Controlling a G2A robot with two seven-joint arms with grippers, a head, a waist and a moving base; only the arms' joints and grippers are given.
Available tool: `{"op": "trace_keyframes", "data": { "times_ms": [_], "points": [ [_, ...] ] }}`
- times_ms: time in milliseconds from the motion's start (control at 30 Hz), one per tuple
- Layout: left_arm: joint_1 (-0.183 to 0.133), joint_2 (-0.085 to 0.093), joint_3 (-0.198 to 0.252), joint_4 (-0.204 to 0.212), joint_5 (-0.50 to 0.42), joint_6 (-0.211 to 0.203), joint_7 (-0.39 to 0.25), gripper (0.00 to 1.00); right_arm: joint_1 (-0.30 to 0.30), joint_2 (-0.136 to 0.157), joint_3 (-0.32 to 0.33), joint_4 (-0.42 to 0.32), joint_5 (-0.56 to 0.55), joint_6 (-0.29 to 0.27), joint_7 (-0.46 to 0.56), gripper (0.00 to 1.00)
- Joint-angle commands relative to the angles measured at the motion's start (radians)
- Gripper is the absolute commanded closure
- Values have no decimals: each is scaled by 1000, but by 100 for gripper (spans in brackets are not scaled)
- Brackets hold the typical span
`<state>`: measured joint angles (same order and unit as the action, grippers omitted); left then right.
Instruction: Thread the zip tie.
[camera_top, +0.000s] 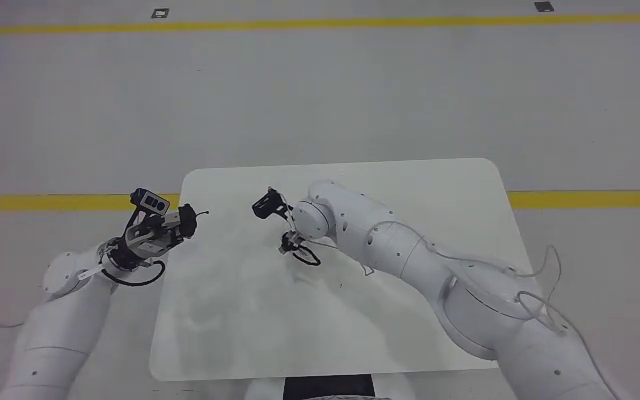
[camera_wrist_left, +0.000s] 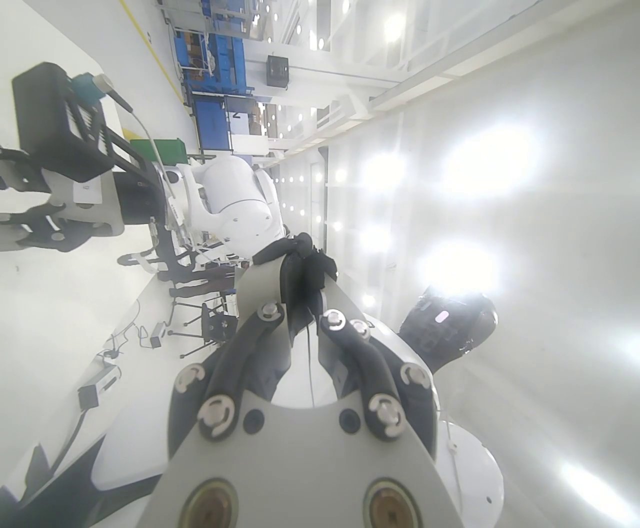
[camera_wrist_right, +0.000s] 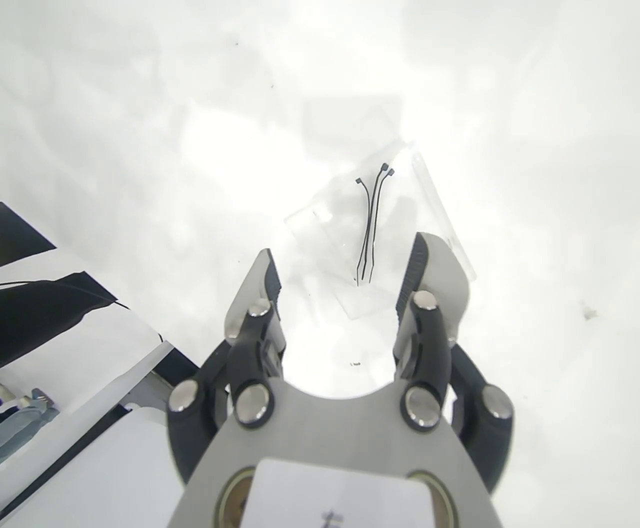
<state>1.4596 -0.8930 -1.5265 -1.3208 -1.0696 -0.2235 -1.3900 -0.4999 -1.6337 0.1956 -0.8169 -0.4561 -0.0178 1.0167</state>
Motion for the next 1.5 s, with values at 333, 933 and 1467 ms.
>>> {"op": "trace_keyframes", "data": {
  "times_ms": [333, 933, 1467],
  "points": [
    [0, 0, 0, 0, 0, 0, 0, 100, -16, -63, 7, 123, -43, -24, -16, 95],
    [0, 0, 0, 0, 0, 0, 0, 100, -20, -175, 11, 312, -124, -36, -61, 90],
    [0, 0, 0, 0, 0, 0, 0, 100, -21, -243, 29, 436, -168, -57, -78, 92]
  ]
}}
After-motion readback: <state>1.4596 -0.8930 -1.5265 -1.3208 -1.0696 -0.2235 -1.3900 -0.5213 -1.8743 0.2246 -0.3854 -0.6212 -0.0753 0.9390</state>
